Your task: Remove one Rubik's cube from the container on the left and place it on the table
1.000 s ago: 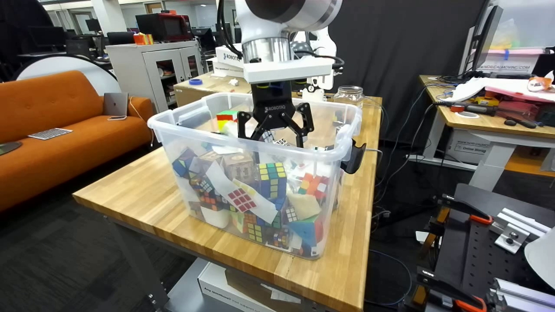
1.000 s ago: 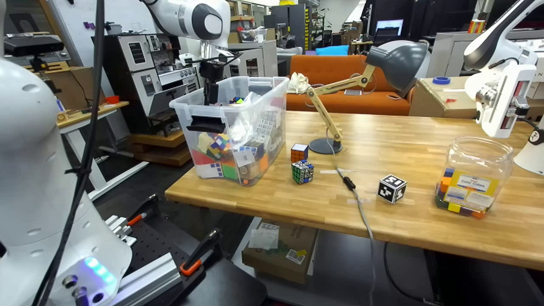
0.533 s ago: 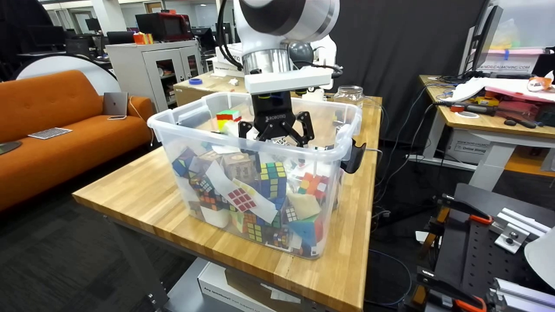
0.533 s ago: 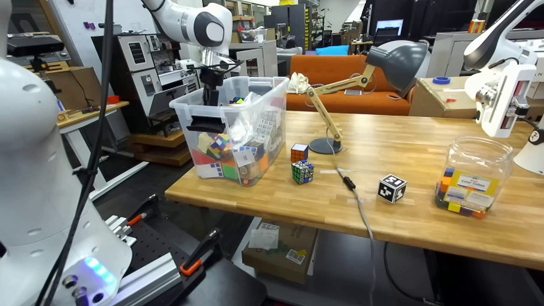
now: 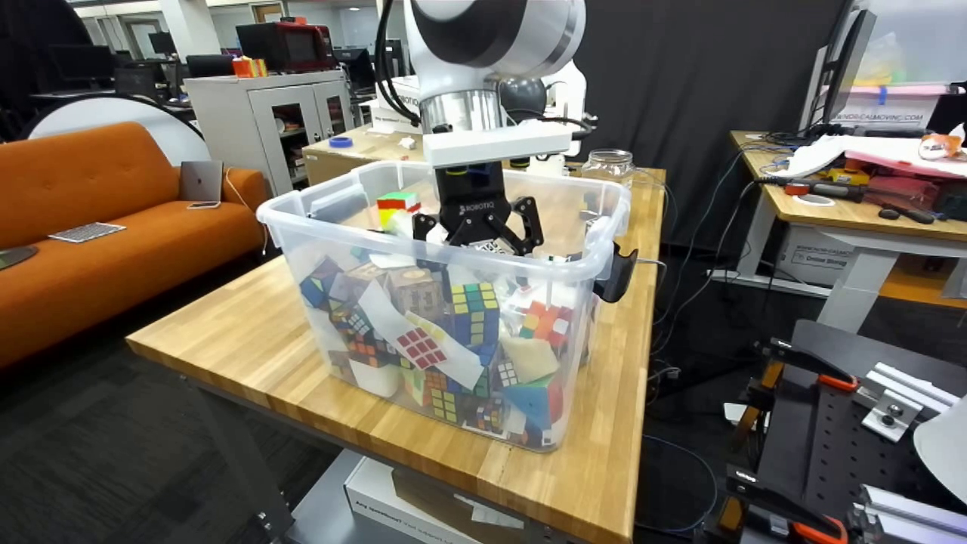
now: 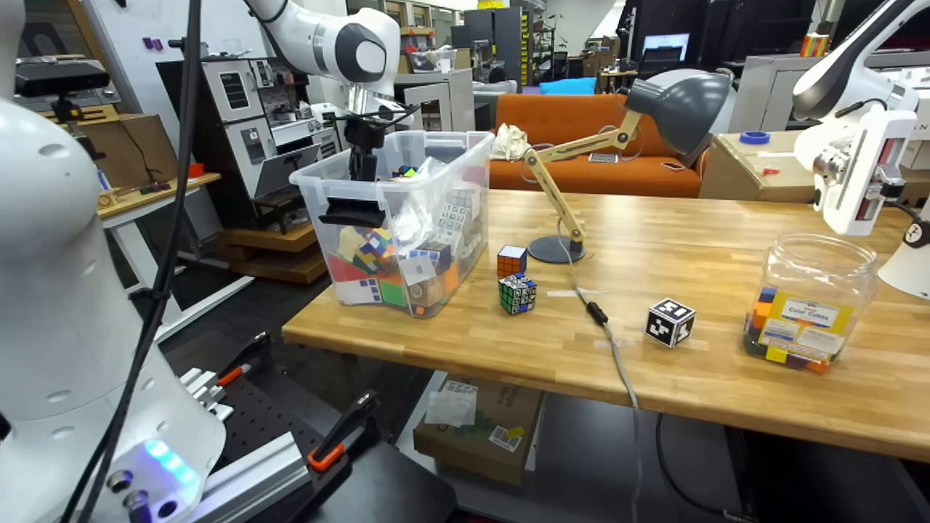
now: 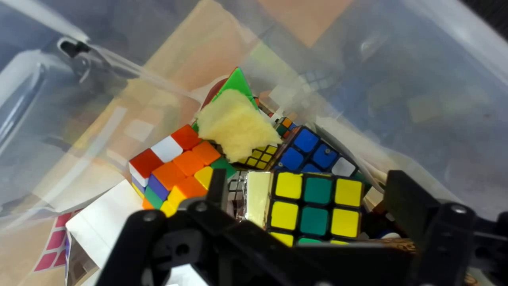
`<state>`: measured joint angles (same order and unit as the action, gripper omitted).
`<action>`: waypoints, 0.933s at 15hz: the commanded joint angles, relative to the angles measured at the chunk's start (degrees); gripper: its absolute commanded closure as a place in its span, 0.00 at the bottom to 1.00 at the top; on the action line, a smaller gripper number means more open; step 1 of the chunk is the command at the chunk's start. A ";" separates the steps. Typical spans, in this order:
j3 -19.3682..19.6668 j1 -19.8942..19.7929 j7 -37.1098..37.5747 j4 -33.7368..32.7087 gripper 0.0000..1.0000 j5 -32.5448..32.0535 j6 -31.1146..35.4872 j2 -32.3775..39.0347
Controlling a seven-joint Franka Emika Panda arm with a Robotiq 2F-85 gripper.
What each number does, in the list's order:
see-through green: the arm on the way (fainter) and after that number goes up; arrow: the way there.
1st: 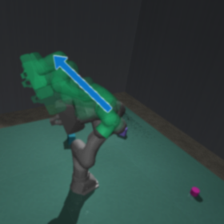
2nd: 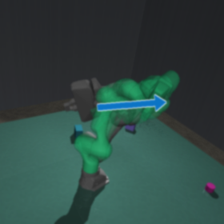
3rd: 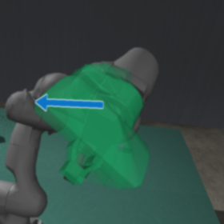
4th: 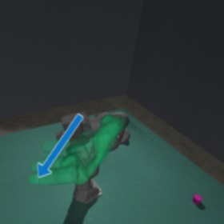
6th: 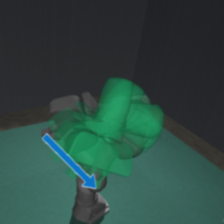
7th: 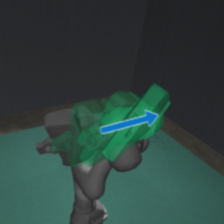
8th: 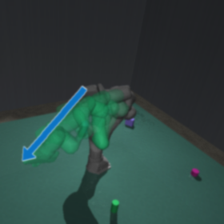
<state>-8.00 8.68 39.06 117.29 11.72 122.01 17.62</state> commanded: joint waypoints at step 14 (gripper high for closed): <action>2.96 2.65 -0.08 -11.16 0.00 -2.73 -0.58 10.15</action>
<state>-6.04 10.33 39.44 108.34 9.01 122.45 26.39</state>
